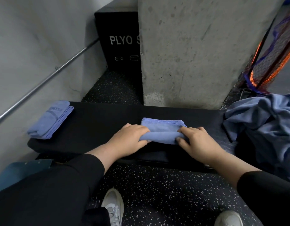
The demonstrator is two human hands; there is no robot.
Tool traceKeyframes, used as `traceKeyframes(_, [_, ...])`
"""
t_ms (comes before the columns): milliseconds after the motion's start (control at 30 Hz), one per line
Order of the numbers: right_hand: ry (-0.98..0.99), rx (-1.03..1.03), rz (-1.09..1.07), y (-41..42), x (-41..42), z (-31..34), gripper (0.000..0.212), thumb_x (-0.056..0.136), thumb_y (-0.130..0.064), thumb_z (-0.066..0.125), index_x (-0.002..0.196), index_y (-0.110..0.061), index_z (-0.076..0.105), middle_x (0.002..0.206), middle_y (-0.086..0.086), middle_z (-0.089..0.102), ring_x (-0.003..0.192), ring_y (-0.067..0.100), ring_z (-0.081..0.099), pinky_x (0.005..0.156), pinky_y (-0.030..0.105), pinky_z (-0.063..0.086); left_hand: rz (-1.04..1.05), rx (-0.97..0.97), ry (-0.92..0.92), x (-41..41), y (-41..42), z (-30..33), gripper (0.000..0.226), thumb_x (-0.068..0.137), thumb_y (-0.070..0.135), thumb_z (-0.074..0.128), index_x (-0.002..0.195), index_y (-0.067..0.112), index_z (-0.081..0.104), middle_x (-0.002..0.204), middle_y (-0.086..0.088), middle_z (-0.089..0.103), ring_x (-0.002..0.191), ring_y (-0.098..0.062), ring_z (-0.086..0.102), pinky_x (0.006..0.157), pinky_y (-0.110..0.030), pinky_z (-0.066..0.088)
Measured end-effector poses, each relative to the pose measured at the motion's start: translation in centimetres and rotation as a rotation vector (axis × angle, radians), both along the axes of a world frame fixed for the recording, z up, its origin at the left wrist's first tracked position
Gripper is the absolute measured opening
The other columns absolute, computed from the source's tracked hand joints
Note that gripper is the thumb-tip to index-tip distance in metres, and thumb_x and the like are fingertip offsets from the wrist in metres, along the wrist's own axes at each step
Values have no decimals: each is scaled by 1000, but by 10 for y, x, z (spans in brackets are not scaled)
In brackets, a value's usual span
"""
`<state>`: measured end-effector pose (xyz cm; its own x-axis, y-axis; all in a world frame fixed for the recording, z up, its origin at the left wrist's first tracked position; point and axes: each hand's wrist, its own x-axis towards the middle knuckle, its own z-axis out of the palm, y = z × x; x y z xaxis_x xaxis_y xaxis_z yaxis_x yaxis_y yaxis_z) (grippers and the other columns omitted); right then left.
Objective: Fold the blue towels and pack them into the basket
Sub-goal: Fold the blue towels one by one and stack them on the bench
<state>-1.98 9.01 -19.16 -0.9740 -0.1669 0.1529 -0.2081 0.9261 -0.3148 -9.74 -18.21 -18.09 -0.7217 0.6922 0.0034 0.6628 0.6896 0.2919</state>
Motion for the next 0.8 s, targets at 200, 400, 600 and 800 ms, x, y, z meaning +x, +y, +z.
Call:
traceKeyframes(200, [-93,-118,7,5,0,7,26,89,-54,60,99,-33,48,86,-13,66,81,10,62,76,35,45,172,165,-290,-7,-3,16,30,92,47,64,79,20,59,75,2,62,69,-11,57,68,-35,47])
traceKeyframes(400, [-191,-261,-147,4,-18,20,18,91,-45,66,94,-31,54,76,-7,64,73,8,60,67,31,48,305,270,-357,-21,10,20,18,93,38,67,81,24,63,75,8,63,68,-7,54,63,-25,41])
traceKeyframes(600, [-49,-242,-227,-1,-38,12,25,89,-37,70,107,-25,56,95,-8,56,83,14,52,70,31,37,407,246,-196,-28,20,15,19,90,36,71,101,27,57,89,6,60,80,-12,56,68,-31,44])
traceKeyframes(800, [167,51,-74,3,-46,-14,15,96,-34,61,100,-26,73,115,-11,62,103,21,55,77,34,35,80,-46,-8,-29,17,8,39,106,42,44,139,29,58,148,13,47,139,-12,37,112,-34,24])
